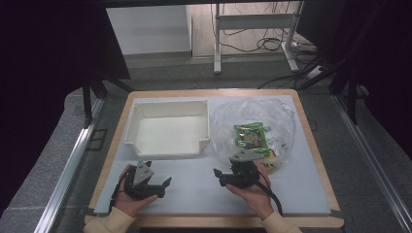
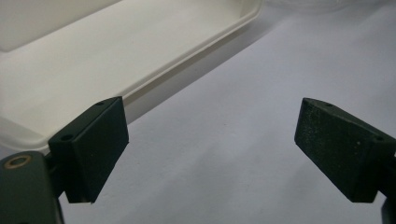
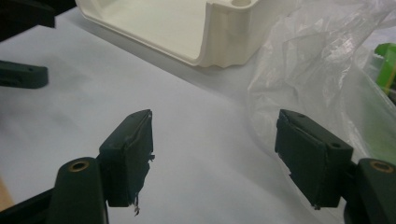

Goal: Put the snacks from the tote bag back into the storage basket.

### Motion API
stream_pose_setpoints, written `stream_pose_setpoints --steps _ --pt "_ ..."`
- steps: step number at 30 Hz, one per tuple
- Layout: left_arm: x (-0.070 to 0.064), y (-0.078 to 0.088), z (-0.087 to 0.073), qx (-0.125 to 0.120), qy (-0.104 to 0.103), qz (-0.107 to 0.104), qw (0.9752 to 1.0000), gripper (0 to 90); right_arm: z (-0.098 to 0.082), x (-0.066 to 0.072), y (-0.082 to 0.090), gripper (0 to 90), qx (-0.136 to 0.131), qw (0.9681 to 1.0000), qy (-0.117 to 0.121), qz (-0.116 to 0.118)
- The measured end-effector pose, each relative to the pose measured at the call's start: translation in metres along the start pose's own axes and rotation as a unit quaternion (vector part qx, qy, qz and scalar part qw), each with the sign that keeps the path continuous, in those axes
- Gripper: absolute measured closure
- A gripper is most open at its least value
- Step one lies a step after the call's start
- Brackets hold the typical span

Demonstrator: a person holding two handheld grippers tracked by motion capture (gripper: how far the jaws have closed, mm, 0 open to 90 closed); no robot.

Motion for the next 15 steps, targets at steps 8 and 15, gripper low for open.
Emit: stream_pose_setpoints --steps 8,15 --pt "-0.003 0.002 -0.004 0.003 -0.012 -0.017 0.9998 9.7 0.004 -0.008 0.001 28.5 0.006 0.9993 -0.034 0.013" --pt "0.004 0.007 -0.005 0.001 0.003 -0.017 0.9998 9.7 0.012 0.003 0.006 28.5 -0.003 0.9994 -0.03 0.016"
Point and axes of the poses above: each handheld gripper's, and its own axes: y roughly backward along the jaws, z roughly out of its top, x roughly to its left, the point moved 5 cm from there along -y, roughly forward along the jaws, and after that the axes turned 6 degrees about -z, right-handed, at the moved point
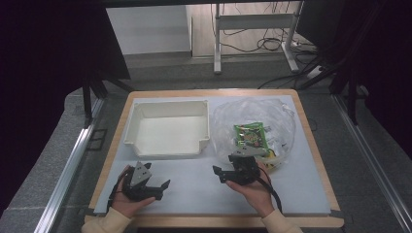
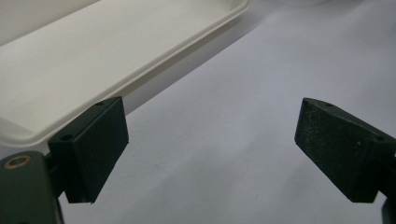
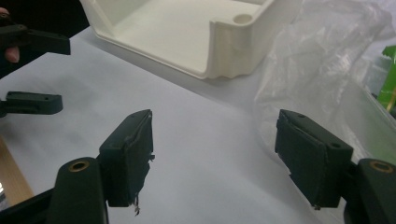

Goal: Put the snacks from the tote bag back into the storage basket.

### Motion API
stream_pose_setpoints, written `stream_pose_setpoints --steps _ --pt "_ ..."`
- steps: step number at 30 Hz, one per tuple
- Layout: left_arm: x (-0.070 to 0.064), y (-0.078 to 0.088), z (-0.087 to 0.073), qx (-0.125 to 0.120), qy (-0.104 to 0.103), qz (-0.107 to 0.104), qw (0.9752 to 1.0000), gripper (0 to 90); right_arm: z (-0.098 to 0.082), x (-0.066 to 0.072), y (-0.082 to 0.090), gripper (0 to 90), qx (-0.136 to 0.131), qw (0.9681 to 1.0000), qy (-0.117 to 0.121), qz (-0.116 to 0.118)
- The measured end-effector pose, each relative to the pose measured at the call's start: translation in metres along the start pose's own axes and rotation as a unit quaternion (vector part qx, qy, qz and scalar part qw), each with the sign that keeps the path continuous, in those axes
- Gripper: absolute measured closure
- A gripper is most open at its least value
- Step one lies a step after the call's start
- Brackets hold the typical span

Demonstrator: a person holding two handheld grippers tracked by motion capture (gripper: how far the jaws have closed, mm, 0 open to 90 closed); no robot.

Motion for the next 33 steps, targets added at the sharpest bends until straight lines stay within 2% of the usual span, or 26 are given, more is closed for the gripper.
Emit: stream_pose_setpoints --steps 4,11,14,20,21,25,33 --pt "-0.001 0.001 0.002 -0.003 0.003 0.001 1.0 9.7 0.002 0.005 0.006 28.3 -0.002 0.9999 0.012 -0.001" --pt "-0.004 -0.005 0.002 0.008 -0.007 -0.005 0.9999 9.7 0.002 0.001 0.004 26.0 0.016 0.9998 0.013 0.006" --pt "-0.004 -0.004 0.003 0.004 -0.005 -0.006 1.0 9.7 0.001 0.002 0.002 26.0 0.024 0.9995 0.019 0.004" --pt "-0.007 -0.002 0.004 -0.006 -0.001 -0.005 1.0 9.7 0.002 0.01 0.004 25.6 0.021 0.9993 0.032 0.005" --pt "-0.007 -0.002 0.004 -0.005 -0.006 -0.006 1.0 9.7 0.004 0.01 0.006 25.5 0.02 0.9991 0.038 0.003" --pt "-0.006 -0.003 0.003 0.002 -0.011 -0.008 0.9999 9.7 0.009 0.007 0.009 25.5 0.012 0.999 0.042 0.007" --pt "-0.006 -0.004 0.003 0.005 -0.012 -0.009 0.9999 9.7 0.016 -0.002 0.012 26.0 0.009 0.9995 0.03 0.003"
Point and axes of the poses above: each handheld gripper's, and its own axes: y roughly backward along the jaws, z roughly out of its top, x roughly to its left, the point moved 5 cm from there along -y, roughly forward along the jaws, and after that the axes turned 6 degrees about -z, right-handed, at the moved point
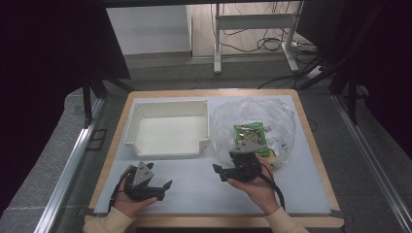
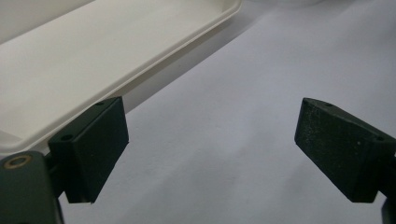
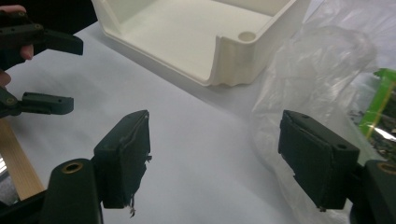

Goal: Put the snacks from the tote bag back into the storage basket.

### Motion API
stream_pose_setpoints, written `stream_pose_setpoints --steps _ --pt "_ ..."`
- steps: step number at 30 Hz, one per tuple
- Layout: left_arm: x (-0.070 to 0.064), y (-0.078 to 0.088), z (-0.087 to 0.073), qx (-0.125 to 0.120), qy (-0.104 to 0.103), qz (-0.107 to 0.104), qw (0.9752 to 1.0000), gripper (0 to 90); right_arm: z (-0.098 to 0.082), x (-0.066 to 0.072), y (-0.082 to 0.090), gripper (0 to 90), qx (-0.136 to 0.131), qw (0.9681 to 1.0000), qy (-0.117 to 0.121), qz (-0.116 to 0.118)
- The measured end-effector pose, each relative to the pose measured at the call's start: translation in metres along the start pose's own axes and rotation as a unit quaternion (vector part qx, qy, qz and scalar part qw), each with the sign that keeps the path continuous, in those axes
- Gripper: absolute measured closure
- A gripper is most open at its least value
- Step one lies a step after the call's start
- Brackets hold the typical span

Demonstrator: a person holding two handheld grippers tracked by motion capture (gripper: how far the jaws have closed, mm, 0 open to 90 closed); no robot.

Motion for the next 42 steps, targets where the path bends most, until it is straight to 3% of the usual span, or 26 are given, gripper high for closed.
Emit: stream_pose_setpoints --steps 12,20,25,31,42 --pt "0.0 -0.003 0.0 0.001 0.0 0.003 1.0 9.7 0.015 -0.019 0.019 26.1 -0.026 0.9995 -0.009 -0.013" --pt "0.001 -0.003 0.003 0.0 -0.006 -0.003 1.0 9.7 0.022 -0.028 0.03 28.2 -0.03 0.9994 -0.016 -0.013" --pt "0.001 -0.003 0.004 -0.003 -0.011 -0.01 0.9999 9.7 0.031 -0.03 0.029 27.9 -0.037 0.9989 -0.02 -0.019" --pt "-0.004 -0.004 0.003 0.002 -0.02 -0.016 0.9997 9.7 0.034 -0.04 0.023 28.2 -0.026 0.9987 -0.027 -0.034" --pt "-0.002 -0.006 0.003 0.005 -0.016 -0.011 0.9998 9.6 0.038 -0.059 0.028 28.2 -0.034 0.9979 -0.038 -0.04"
Point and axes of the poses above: each handheld gripper's, and its own axes: y roughly backward along the jaws, z roughly out of its top, x roughly to its left, the point moved 5 cm from there along -y, roughly forward along the jaws, and after that the axes turned 6 degrees about -z, right-handed, at the moved point
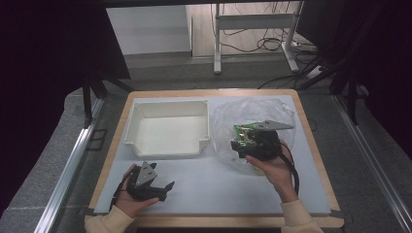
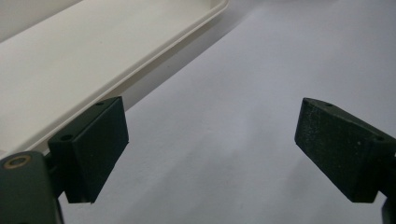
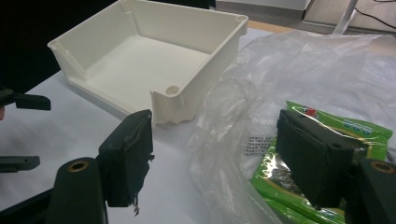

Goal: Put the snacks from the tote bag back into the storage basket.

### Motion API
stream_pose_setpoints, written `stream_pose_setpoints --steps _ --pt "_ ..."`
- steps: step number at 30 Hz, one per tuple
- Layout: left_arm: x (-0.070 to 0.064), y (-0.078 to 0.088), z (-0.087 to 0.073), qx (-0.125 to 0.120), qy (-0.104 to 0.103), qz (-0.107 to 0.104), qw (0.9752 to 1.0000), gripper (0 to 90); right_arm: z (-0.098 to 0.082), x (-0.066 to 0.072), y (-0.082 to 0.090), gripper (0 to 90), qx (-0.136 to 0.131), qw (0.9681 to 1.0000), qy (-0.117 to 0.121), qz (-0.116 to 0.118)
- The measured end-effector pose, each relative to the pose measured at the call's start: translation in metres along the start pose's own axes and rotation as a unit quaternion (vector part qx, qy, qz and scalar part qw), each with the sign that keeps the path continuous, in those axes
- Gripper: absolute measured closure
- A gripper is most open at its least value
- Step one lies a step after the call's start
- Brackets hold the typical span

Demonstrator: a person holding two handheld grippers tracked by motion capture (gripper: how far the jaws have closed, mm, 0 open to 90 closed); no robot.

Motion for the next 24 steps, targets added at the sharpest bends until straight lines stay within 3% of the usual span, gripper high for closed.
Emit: stream_pose_setpoints --steps 16,24 --pt "0.0 0.001 -0.001 -0.001 0.002 0.0 1.0 9.6 0.003 -0.018 0.008 29.7 -0.001 0.9998 -0.011 -0.018" --pt "-0.001 0.001 -0.001 0.001 0.002 -0.001 1.0 9.6 0.002 -0.04 0.002 31.4 0.011 0.999 -0.028 -0.031"
Point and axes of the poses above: each handheld gripper's, and its own axes: y roughly backward along the jaws, z roughly out of its top, x roughly to its left, the point moved 5 cm from there along -y, roughly forward along the jaws, and after that the axes turned 6 degrees about -z, right-handed, at the moved point
